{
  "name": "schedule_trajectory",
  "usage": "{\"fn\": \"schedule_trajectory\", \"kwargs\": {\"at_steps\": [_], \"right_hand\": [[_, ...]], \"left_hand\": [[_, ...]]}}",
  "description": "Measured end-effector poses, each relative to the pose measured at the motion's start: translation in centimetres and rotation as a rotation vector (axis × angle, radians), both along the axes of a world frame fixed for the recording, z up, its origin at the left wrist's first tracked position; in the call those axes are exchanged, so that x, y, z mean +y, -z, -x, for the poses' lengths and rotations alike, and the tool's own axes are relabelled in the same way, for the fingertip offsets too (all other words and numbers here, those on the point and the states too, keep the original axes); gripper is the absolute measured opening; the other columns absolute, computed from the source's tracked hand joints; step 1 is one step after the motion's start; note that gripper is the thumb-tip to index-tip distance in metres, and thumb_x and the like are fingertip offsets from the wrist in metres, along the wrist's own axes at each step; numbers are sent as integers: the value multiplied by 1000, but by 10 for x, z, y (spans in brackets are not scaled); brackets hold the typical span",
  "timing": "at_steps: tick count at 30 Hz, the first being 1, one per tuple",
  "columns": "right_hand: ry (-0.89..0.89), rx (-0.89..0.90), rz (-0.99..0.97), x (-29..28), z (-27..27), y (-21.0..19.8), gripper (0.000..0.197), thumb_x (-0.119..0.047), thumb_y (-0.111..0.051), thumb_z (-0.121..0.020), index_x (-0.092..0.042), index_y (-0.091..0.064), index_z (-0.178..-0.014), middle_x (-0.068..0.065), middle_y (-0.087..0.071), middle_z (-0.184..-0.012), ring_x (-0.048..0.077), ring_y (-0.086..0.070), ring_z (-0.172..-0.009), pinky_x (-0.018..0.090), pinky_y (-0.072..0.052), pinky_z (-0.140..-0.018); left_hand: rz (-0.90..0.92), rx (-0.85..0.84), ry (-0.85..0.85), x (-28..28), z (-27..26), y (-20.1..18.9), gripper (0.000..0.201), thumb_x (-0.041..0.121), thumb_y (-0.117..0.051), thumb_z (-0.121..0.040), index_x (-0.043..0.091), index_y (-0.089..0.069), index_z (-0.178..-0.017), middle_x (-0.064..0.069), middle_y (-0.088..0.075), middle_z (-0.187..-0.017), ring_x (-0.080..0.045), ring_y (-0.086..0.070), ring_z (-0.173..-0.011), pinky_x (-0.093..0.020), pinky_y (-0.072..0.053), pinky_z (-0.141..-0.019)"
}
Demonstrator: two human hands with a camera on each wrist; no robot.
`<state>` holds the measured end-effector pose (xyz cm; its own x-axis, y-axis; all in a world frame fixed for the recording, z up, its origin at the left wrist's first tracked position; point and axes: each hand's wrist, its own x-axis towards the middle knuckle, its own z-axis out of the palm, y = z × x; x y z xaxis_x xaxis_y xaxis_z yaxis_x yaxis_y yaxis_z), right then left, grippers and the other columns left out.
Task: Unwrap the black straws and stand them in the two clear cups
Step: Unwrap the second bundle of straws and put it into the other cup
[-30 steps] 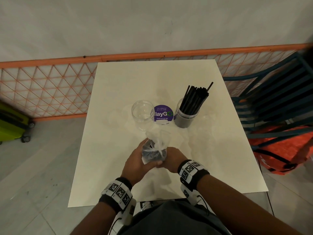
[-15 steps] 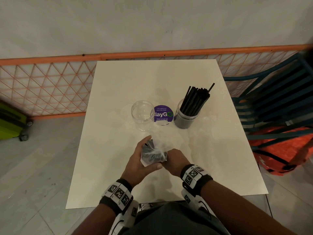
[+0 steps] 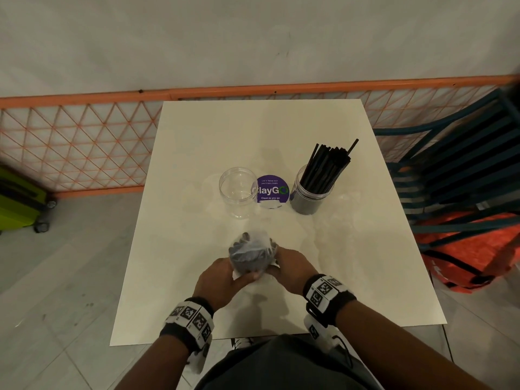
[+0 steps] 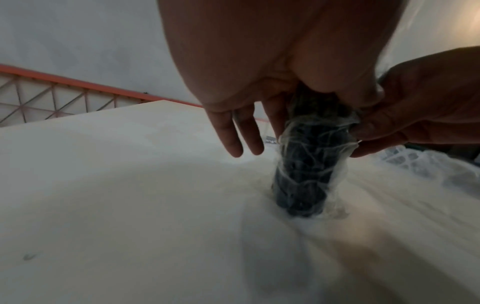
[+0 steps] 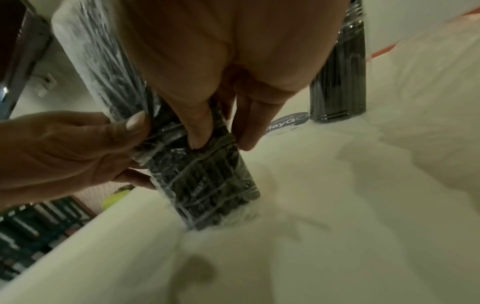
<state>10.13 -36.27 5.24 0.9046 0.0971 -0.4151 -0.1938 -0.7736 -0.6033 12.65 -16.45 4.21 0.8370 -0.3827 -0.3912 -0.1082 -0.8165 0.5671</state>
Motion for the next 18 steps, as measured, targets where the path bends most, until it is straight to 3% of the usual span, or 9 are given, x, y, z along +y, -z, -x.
{"fn": "schedule_trajectory", "kwargs": {"at_steps": [3, 5, 7, 9, 11, 13, 14, 16, 18], "right_hand": [[-48, 115, 82, 1, -2, 6, 30, -27, -55, -96, -14, -57, -122, 12, -68, -118, 35, -61, -108, 36, -47, -88], [-54, 116, 77, 3, -3, 6, 36, -28, -57, -94, -15, -55, -127, 10, -64, -123, 33, -59, -113, 35, -46, -91], [-56, 83, 38, 5, -2, 1, 55, -32, -64, -85, -17, -48, -135, 7, -57, -133, 29, -55, -119, 34, -46, -95], [-25, 45, -87, 6, 0, -8, 82, -41, -69, -70, -21, -38, -143, 3, -49, -140, 23, -52, -124, 33, -45, -98], [36, 10, -260, 6, 3, -13, 92, -41, -71, -65, -22, -31, -146, -2, -48, -139, 12, -51, -122, 22, -43, -97], [81, 5, -436, 6, 7, -12, 89, -21, -80, -73, -22, -29, -146, -12, -51, -129, -12, -51, -111, 3, -39, -87], [90, 2, -488, 6, 8, -9, 89, -13, -82, -74, -22, -29, -146, -19, -51, -125, -20, -50, -107, -1, -38, -84], [92, 10, -481, 8, 8, 0, 90, -21, -89, -68, -23, -38, -143, -24, -54, -124, -20, -50, -110, 4, -42, -90], [87, 48, -364, 13, 5, 7, 79, -39, -90, -61, -28, -53, -131, -17, -62, -118, -4, -58, -109, 21, -49, -95]], "left_hand": [[-99, 85, 64, -1, 0, 3, 101, 98, -37, -58, 27, -63, -125, -2, -71, -121, -20, -66, -106, -32, -54, -86], [-27, 110, 1, -3, 4, 5, 88, 84, -58, -66, 27, -56, -133, 4, -66, -126, -17, -62, -112, -26, -48, -89], [74, 87, -83, -5, 8, 9, 74, 60, -73, -78, 22, -50, -138, 6, -63, -127, -15, -60, -114, -22, -42, -89], [25, 94, -78, -7, 11, 12, 68, 64, -62, -83, 17, -55, -132, -2, -67, -125, -21, -63, -113, -23, -42, -86], [-32, 105, -21, -6, 15, 19, 83, 83, -46, -76, 17, -61, -124, -7, -71, -120, -24, -66, -106, -26, -47, -82], [-59, 99, -8, -6, 17, 24, 68, 71, -54, -82, 19, -63, -124, -7, -71, -118, -25, -66, -105, -31, -53, -85], [-78, 79, -6, -6, 18, 25, 55, 59, -61, -86, 20, -63, -125, -6, -70, -119, -26, -66, -107, -35, -55, -88], [-107, 15, 14, -8, 20, 32, 44, 50, -61, -89, 23, -62, -124, -4, -68, -120, -28, -63, -113, -38, -54, -90], [-186, -35, 92, -11, 22, 38, 46, 53, -56, -89, 25, -59, -125, -3, -65, -123, -29, -58, -116, -38, -52, -90]]}}
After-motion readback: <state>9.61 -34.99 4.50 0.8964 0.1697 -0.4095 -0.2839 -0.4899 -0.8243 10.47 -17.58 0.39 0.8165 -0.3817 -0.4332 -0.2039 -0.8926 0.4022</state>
